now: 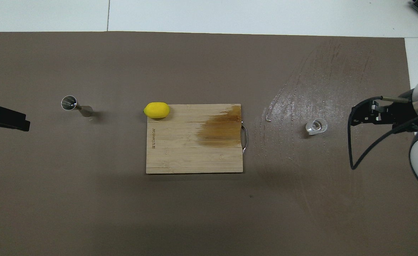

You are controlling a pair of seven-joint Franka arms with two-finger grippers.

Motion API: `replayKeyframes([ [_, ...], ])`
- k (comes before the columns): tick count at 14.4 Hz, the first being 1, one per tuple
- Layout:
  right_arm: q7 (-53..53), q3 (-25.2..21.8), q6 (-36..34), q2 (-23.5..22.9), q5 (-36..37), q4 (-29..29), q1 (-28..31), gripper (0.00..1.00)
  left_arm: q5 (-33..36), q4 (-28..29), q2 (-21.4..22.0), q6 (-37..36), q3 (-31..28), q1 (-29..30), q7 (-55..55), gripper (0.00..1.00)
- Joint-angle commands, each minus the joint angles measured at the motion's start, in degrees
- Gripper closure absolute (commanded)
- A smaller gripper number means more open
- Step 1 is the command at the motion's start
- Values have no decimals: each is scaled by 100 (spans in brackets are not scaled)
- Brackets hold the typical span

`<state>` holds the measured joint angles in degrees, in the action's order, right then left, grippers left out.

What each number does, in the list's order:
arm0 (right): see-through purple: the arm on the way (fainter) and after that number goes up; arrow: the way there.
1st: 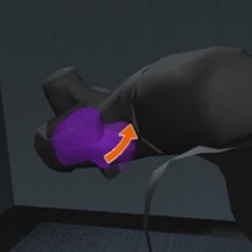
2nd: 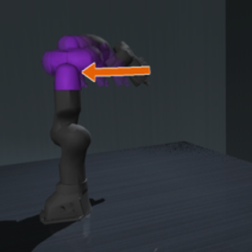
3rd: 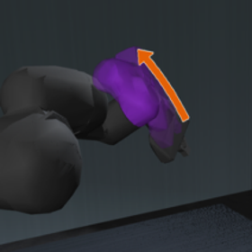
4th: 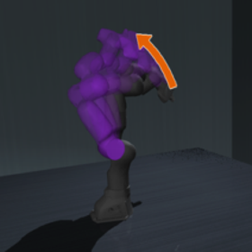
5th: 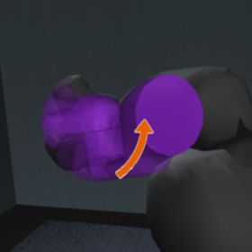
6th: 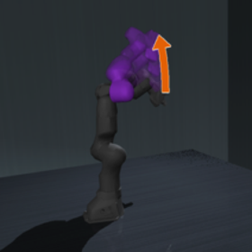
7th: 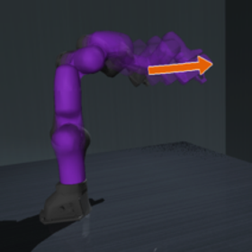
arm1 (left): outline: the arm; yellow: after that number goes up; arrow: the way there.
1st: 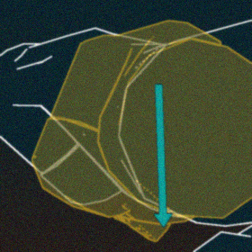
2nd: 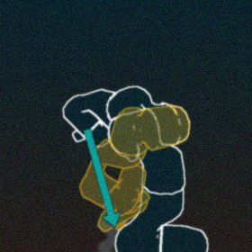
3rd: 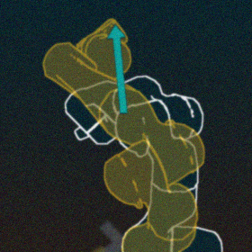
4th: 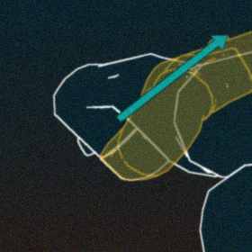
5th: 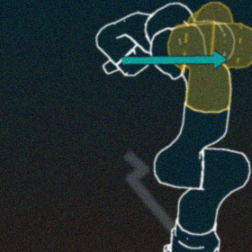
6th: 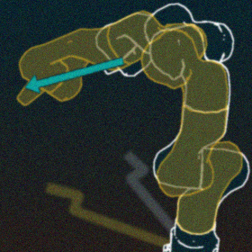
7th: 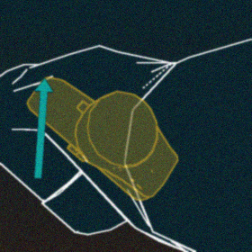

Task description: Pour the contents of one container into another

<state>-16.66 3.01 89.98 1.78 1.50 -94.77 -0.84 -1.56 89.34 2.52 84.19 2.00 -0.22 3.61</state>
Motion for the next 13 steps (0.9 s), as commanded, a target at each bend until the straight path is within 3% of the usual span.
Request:
replayKeyframes([
  [1, 101, 33, -15, 129, -71, -129, 84, 0, -2, -22, 47, -87, 20, 66, 105, 0],
  [7, 101, 33, -15, 129, -71, -129, 84, 0, 7, 295, 214, -26, -6, 49, 26, 0],
  [10, 101, 33, -15, 129, -71, -129, 84, 0, 7, 505, 206, 388, 2, -12, -271, 0],
  [13, 101, 33, -15, 129, -71, -129, 84, 0, 7, 419, -275, 546, 11, -74, -878, 0],
])
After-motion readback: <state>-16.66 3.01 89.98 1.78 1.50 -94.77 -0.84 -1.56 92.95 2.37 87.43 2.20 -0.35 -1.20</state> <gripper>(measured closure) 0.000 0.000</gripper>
